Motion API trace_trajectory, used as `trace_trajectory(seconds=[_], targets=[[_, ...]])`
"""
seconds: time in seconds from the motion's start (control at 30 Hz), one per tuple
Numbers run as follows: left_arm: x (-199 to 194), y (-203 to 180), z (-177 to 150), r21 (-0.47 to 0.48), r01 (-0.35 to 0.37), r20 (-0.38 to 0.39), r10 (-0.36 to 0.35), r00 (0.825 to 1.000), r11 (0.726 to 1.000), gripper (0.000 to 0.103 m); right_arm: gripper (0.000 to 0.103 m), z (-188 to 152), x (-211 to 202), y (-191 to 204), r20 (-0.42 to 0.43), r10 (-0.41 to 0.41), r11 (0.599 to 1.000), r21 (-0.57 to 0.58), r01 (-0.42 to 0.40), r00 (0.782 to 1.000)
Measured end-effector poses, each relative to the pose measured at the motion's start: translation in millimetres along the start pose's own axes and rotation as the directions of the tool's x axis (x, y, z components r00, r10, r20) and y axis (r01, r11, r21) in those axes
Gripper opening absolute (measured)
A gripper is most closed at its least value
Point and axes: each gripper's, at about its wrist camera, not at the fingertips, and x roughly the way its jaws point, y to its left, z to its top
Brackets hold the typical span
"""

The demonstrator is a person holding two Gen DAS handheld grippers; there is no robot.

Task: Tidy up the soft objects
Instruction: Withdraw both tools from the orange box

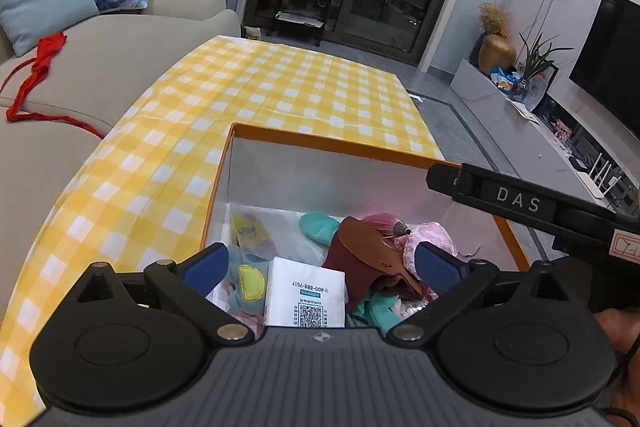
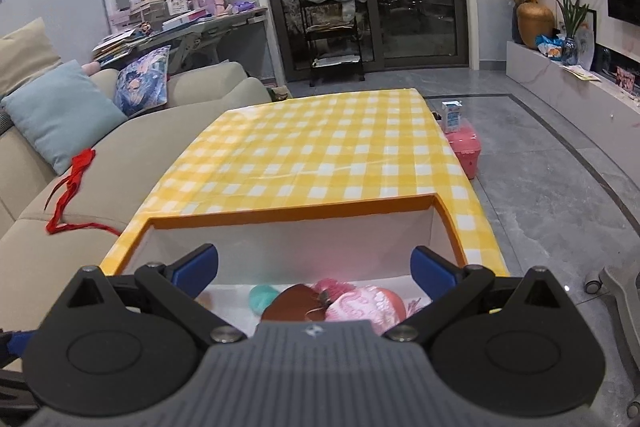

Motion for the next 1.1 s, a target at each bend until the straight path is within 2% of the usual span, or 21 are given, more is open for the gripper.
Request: trace_trajectory(seconds=[0.17, 0.33, 0.5, 0.6, 0.8, 0.93, 1.1], targets=[[-12.8, -3.2, -0.1, 0.01, 0.017, 0.001, -0.017, 1.0, 1.0, 0.103, 0.1, -5.0, -22.9, 12.1, 0.02, 0.004, 0.999, -0.032, -0.004, 1.0], [-31.3, -16.9, -2.5, 0.099, -0.027, 0.006, 0.026, 1.0, 0.995, 0.103, 0.1, -10.4, -47.3, 16.5, 0.025, 0.007, 0.998, -0.07, -0.005, 1.0], [-55.4, -22.4, -7.3, 0.106, -0.039, 0.046, 0.034, 0.998, 0.994, 0.103, 0.1, -13.3, -80.2, 19.8, 0.048, 0.038, 0.998, -0.046, -0.035, 0.998], [-74.0, -21.9, -9.0, 0.105, -0.048, 0.087, 0.038, 0.996, 0.993, 0.103, 0.1, -14.6, -106.2, 21.9, 0.053, 0.081, 0.997, -0.011, -0.081, 0.995], [-115.9, -27.5, -12.5, 0.182, -0.092, 0.151, 0.065, 0.986, 0.979, 0.103, 0.1, -26.0, -164.7, 21.0, 0.113, 0.095, 0.995, 0.005, -0.096, 0.989], [-142.9, -24.2, -23.2, 0.154, -0.127, 0.2, 0.095, 0.975, 0.98, 0.103, 0.1, -38.1, -196.2, 13.5, 0.129, 0.094, 0.993, 0.054, -0.102, 0.987], [-168.9, -14.9, -37.2, 0.111, -0.153, 0.254, 0.121, 0.96, 0.982, 0.103, 0.1, -62.1, -222.6, 14.7, 0.127, 0.074, 0.997, 0.014, -0.076, 0.989]])
